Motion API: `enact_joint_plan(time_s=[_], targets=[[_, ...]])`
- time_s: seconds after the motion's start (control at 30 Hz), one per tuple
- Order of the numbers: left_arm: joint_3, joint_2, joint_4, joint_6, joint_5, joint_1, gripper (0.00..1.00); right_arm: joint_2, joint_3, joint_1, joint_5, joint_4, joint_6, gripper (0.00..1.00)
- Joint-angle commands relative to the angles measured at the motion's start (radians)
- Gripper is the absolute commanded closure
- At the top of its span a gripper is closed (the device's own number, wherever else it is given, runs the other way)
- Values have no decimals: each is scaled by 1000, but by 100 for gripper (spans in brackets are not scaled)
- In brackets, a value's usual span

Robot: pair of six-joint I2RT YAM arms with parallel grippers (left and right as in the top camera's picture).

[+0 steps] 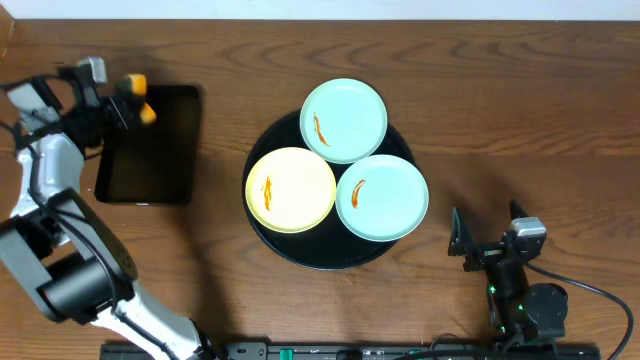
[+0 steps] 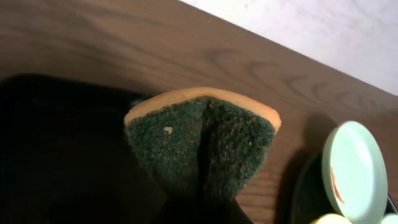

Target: Clean dirty plates on tray and stack at the side

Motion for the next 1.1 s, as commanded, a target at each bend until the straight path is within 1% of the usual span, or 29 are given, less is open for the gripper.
enact_joint_plan(time_s=[0.0,0.1,0.17,0.23,0.37,0.4,0.47,0.6,0.7,0.77,0.87,0.97,1.07], targets=[[40,-112,146,-42,228,32,93,-1,-2,-6,-4,-4,14,1],[40,-215,323,-184,241,52,92,-1,-2,-6,-4,-4,14,1],[40,-283,410,-216,234,57,93,-1,-2,-6,-4,-4,14,1],[40,-338,435,-216,206,56,93,-1,-2,-6,-4,-4,14,1],[40,-370,373,-210,133,47,92,-1,-2,-6,-4,-4,14,1],[39,-361,334,-195,111,47,93,-1,-2,-6,-4,-4,14,1],[30,-325,214,-113,38,39,93,-1,-2,-6,-4,-4,14,1],[7,-174,-11,47,-82,17,93,-1,-2,-6,-4,-4,14,1],[6,-44,-99,61,-103,18,92,-1,-2,-6,-4,-4,14,1],[6,-2,-109,51,-81,24,93,-1,-2,-6,-4,-4,14,1],[19,-19,-85,51,20,39,93,-1,-2,-6,-4,-4,14,1],[48,-102,-32,-8,80,53,93,-1,-2,-6,-4,-4,14,1],[53,-222,71,-62,79,54,93,-1,-2,-6,-4,-4,14,1]])
